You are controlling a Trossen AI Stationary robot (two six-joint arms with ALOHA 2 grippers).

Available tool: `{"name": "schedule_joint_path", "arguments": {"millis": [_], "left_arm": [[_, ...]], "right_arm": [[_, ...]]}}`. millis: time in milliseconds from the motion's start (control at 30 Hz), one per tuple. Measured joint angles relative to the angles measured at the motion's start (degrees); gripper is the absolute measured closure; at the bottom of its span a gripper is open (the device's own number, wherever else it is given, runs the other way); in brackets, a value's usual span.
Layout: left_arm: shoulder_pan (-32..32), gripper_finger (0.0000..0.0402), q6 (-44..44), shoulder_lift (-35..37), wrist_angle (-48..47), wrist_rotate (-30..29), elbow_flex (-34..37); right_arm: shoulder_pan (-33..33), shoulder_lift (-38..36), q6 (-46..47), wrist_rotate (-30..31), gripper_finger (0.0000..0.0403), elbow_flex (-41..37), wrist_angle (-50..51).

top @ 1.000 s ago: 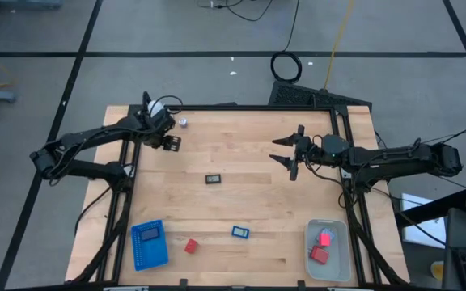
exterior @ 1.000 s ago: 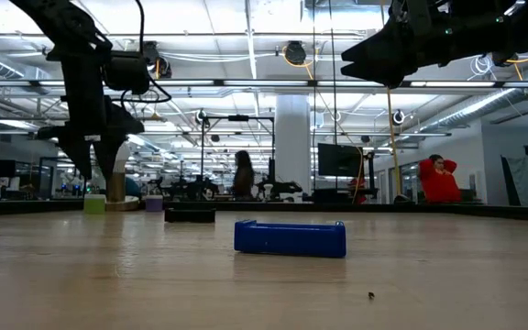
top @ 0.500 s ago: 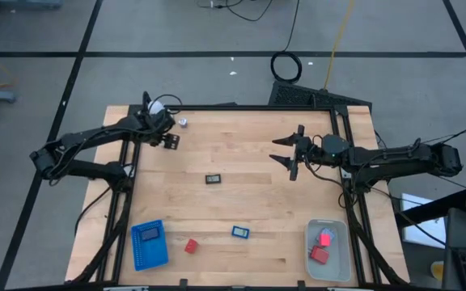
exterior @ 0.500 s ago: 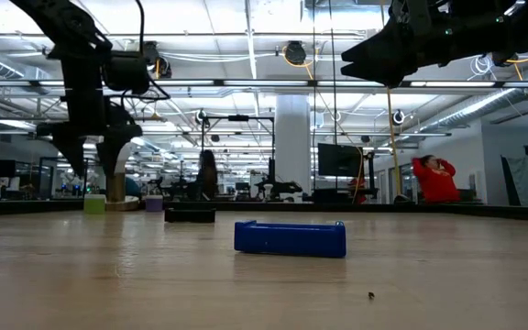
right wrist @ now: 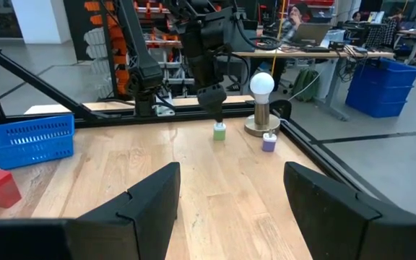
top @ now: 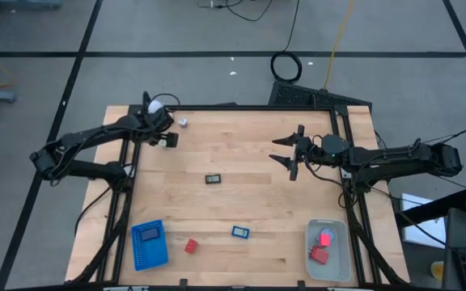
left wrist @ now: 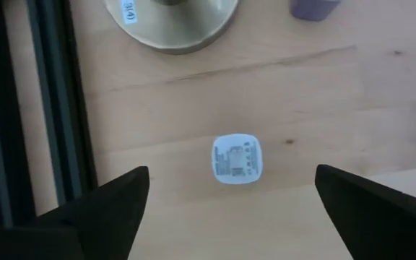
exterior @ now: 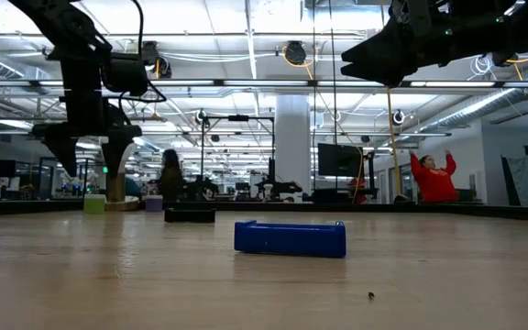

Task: Pick & Place Office items
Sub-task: Put the light green charger adapter into the gray bin

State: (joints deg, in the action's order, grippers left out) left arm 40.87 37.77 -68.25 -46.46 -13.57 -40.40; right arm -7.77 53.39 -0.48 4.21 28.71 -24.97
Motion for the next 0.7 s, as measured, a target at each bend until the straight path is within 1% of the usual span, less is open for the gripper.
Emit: {"name": "schedule_joint_path", "arguments": {"millis": [267, 467, 600, 700], "left_arm": [[1.03, 0.0026, -1.23, 0.00, 0.19, -0.02, 0.02], [1.04, 0.0027, -0.46, 0.00, 0.11, 0.02, 0.02], [1.00, 0.0023, -2.39, 0.00, 0.16, 2.61, 0.02], [1.02, 0.0025, -2.81, 0.00, 0.20, 3.61, 0.02]], "right_arm": [[0.00, 0.00, -0.14, -0.03, 0.0161, 0.00, 0.00], [0.00, 0.00, -0.21, -0.03, 0.0161, 0.00, 0.02], [0.00, 0.00, -0.30, -0.55, 0.0161, 0.00, 0.04], [0.00, 0.00, -0.85, -2.70, 0.0161, 0.00, 0.02]]}}
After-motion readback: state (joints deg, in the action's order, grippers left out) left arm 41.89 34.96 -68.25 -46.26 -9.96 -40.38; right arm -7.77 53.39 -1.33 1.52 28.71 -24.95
